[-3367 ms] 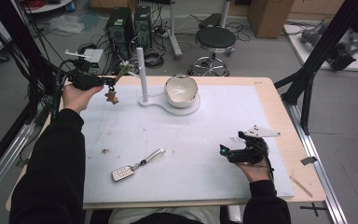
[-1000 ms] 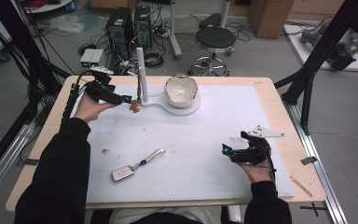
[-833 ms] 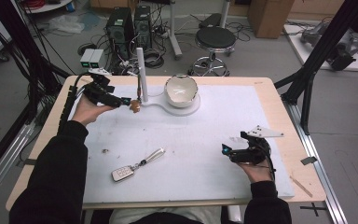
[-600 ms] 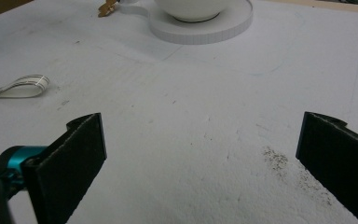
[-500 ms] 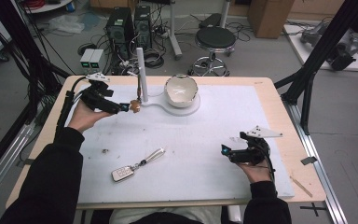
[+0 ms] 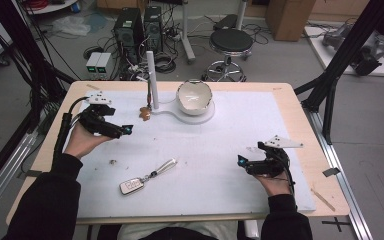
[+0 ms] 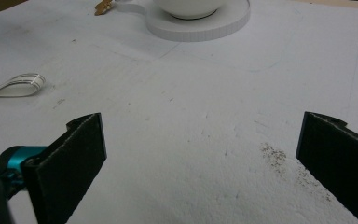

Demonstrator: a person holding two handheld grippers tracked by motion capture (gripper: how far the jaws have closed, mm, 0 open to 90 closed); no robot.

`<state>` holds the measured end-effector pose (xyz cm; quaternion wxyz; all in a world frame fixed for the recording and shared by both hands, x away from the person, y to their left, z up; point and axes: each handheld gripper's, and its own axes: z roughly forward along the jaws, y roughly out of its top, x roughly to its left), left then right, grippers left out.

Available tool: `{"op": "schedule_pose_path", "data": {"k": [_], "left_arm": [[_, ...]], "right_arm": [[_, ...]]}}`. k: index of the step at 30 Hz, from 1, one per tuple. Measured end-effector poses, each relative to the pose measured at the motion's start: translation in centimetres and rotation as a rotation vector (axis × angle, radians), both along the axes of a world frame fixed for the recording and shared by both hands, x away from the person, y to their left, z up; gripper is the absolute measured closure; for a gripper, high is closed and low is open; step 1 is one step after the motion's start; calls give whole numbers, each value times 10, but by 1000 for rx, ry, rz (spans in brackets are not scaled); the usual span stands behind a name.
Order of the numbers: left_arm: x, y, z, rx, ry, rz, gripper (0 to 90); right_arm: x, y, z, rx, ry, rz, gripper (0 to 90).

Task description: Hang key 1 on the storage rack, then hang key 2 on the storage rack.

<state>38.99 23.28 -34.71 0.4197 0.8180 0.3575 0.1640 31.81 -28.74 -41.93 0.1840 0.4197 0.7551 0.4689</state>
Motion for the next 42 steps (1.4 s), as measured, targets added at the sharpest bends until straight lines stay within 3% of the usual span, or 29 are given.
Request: {"op": "schedule_pose_path", "data": {"k": [5,9,11,18,21,26,33,36,42], "left_arm": [[-9,2,-9,2,11,-15,17],[-14,-3,-12,67,38,-45,17],[-19,-6,-14,66,24,-57,17],[-29,-4,-28,43,38,-44,17],[-34,-3,-31,37,21,-39,17],[-44,-11,-35,47,14,-70,17],[-53,-23,-45,52,42,-120,17],[-56,-27,-50,42,71,-132,17],[-59,-36,-56,68,97,-151,17]], "right_arm": [[0,1,0,-2,1,2,4],[-1,1,-1,-4,1,0,5],[-1,0,-1,-3,-1,-1,5],[-2,-2,-1,-1,-1,-5,4],[-2,-2,-1,2,0,-8,5],[-1,-1,-1,-2,1,-5,4],[-1,0,-1,-6,2,-6,4],[-1,0,-1,-9,1,-5,4],[-2,0,-1,-11,0,-3,5]]}}
